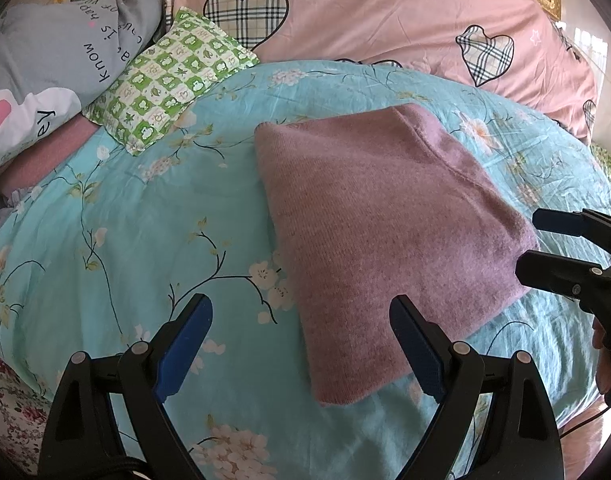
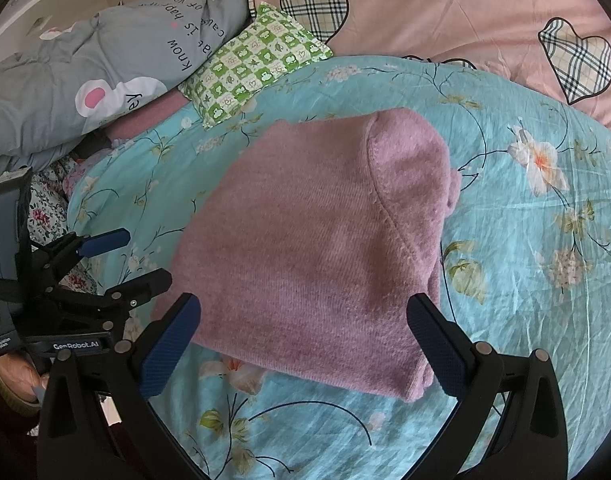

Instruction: Fold small clothes

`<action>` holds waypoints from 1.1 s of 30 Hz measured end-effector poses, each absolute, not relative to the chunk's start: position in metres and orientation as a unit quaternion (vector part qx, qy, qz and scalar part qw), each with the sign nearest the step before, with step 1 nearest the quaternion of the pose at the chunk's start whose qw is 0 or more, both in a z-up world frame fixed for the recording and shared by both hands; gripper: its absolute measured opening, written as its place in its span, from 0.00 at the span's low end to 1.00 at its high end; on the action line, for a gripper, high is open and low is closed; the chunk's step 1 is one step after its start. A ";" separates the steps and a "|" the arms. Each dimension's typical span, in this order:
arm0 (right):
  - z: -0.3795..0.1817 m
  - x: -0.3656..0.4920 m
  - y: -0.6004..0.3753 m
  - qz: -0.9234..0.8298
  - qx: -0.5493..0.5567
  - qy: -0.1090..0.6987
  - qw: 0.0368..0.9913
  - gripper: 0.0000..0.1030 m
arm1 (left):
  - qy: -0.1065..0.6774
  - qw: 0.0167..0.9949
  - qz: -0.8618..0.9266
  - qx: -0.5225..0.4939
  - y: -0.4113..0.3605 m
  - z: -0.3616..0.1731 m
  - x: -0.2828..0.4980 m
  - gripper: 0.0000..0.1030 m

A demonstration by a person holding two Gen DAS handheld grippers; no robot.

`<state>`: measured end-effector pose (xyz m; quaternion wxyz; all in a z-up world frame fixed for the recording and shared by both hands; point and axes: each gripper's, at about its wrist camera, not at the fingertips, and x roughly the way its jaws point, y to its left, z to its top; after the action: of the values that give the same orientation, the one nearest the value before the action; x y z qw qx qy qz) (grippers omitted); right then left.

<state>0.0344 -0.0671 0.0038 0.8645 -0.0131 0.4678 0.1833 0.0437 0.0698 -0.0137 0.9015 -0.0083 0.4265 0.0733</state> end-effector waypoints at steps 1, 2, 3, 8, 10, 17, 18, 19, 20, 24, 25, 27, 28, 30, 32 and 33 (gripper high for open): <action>0.005 0.035 -0.067 0.183 -0.014 0.468 0.865 1.00 | 0.426 0.901 0.074 -0.008 0.070 -0.013 0.044 0.88; 0.005 0.035 -0.068 0.183 -0.014 0.467 0.865 1.00 | 0.426 0.902 0.073 -0.008 0.070 -0.013 0.044 0.88; 0.006 0.035 -0.069 0.183 -0.014 0.467 0.865 1.00 | 0.426 0.902 0.072 -0.008 0.071 -0.013 0.045 0.88; 0.007 0.038 -0.071 0.183 -0.013 0.467 0.865 1.00 | 0.427 0.902 0.068 -0.007 0.071 -0.013 0.048 0.88; 0.007 0.038 -0.071 0.183 -0.013 0.467 0.865 1.00 | 0.427 0.902 0.066 -0.008 0.072 -0.013 0.049 0.88; 0.008 0.041 -0.073 0.184 -0.014 0.466 0.865 1.00 | 0.425 0.903 0.062 -0.003 0.073 -0.010 0.053 0.88; 0.008 0.041 -0.073 0.184 -0.016 0.466 0.865 1.00 | 0.424 0.904 0.062 -0.002 0.073 -0.009 0.053 0.88; 0.008 0.042 -0.073 0.184 -0.015 0.466 0.866 1.00 | 0.423 0.904 0.063 -0.002 0.073 -0.008 0.053 0.88; 0.008 0.042 -0.073 0.183 -0.015 0.466 0.866 1.00 | 0.422 0.905 0.062 -0.001 0.073 -0.007 0.054 0.88; 0.010 0.046 -0.075 0.183 -0.016 0.466 0.866 1.00 | 0.421 0.905 0.065 -0.001 0.075 -0.006 0.057 0.88; 0.010 0.047 -0.076 0.183 -0.016 0.466 0.866 1.00 | 0.421 0.905 0.066 -0.001 0.076 -0.005 0.057 0.88; 0.011 0.049 -0.077 0.184 -0.014 0.465 0.866 1.00 | 0.420 0.905 0.068 -0.003 0.078 -0.005 0.059 0.88; 0.011 0.050 -0.078 0.185 -0.014 0.465 0.866 1.00 | 0.419 0.905 0.070 -0.004 0.080 -0.004 0.060 0.88; 0.011 0.051 -0.078 0.184 -0.012 0.466 0.866 1.00 | 0.418 0.905 0.074 -0.004 0.081 -0.004 0.061 0.88; 0.010 0.053 -0.078 0.184 -0.012 0.467 0.865 1.00 | 0.419 0.905 0.073 -0.006 0.083 -0.004 0.062 0.88; 0.009 0.053 -0.077 0.184 -0.013 0.468 0.864 1.00 | 0.420 0.905 0.073 -0.006 0.083 -0.004 0.063 0.88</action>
<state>0.0532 -0.0774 0.0095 0.8640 -0.0127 0.4685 0.1842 0.0631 0.0835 -0.0042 0.9046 -0.0059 0.4199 0.0729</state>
